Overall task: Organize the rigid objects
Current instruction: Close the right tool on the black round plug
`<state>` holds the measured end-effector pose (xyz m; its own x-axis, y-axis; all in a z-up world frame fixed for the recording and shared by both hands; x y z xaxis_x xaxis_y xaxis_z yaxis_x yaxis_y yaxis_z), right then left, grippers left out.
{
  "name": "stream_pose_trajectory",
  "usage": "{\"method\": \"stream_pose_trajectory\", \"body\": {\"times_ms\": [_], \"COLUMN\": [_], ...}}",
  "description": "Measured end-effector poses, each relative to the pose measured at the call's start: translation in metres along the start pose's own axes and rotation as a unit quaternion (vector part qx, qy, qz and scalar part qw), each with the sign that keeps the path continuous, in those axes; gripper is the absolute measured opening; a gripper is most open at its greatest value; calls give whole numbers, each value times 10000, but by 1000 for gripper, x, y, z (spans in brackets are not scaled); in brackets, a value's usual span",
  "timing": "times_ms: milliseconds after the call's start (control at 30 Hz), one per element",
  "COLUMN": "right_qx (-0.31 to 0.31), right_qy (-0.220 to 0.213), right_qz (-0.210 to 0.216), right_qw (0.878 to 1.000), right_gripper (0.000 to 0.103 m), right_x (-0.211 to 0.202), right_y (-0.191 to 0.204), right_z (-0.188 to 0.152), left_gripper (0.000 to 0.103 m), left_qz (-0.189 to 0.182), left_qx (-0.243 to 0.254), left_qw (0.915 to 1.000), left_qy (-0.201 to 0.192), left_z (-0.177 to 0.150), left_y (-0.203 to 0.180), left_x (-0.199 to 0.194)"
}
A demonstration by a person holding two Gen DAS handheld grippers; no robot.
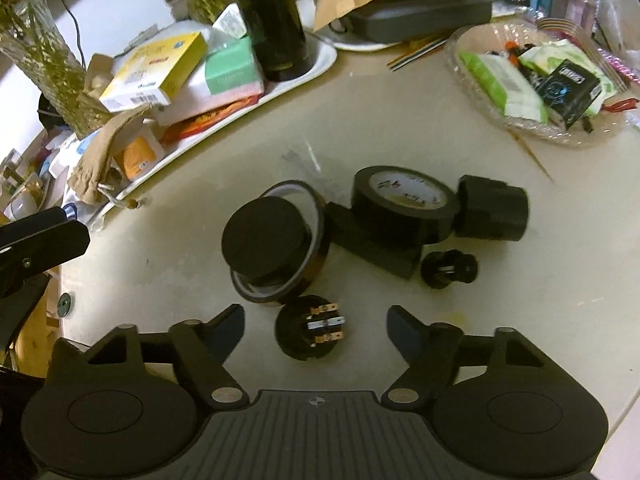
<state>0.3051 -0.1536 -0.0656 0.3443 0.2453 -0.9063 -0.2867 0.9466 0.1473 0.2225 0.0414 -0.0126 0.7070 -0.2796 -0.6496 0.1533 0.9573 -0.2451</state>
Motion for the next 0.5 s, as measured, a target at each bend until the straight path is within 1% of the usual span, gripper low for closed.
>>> {"method": "stream_pose_trajectory", "body": {"times_ms": [33, 100, 233, 367, 500], "right_qx": [-18, -60, -206, -335, -376], "right_qy": [20, 64, 148, 174, 66], "right_qz": [-14, -76, -244, -352, -314], "right_qw": [10000, 9999, 9994, 9987, 9988], "right_gripper": [75, 66, 59, 46, 45], "right_x": [2, 6, 12, 15, 10], "right_y": [2, 6, 13, 17, 17], "right_z": [1, 2, 4, 2, -3], "left_gripper": [74, 74, 74, 74, 74], "left_qz": [6, 3, 9, 18, 0], "left_qx": [9, 2, -6, -29, -40], "left_qw": [10000, 10000, 10000, 10000, 10000], "left_qy": [4, 15, 29, 35, 42], "left_z": [0, -1, -2, -3, -3], "left_y": [0, 1, 3, 5, 5], "left_x": [0, -1, -2, -3, -3]}}
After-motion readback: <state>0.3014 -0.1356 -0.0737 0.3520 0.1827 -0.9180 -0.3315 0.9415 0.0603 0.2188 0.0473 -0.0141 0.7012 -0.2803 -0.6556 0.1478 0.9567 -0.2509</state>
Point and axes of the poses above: each gripper's, at about its wrist camera, not at the fingertips, and x roughly the way its jaws point, y to its left, z to its top, the point moved 2 cm from there along x, roughly the way its jaws point, and after that the axes turned 8 degrees about -z, right-handed, at the moved point
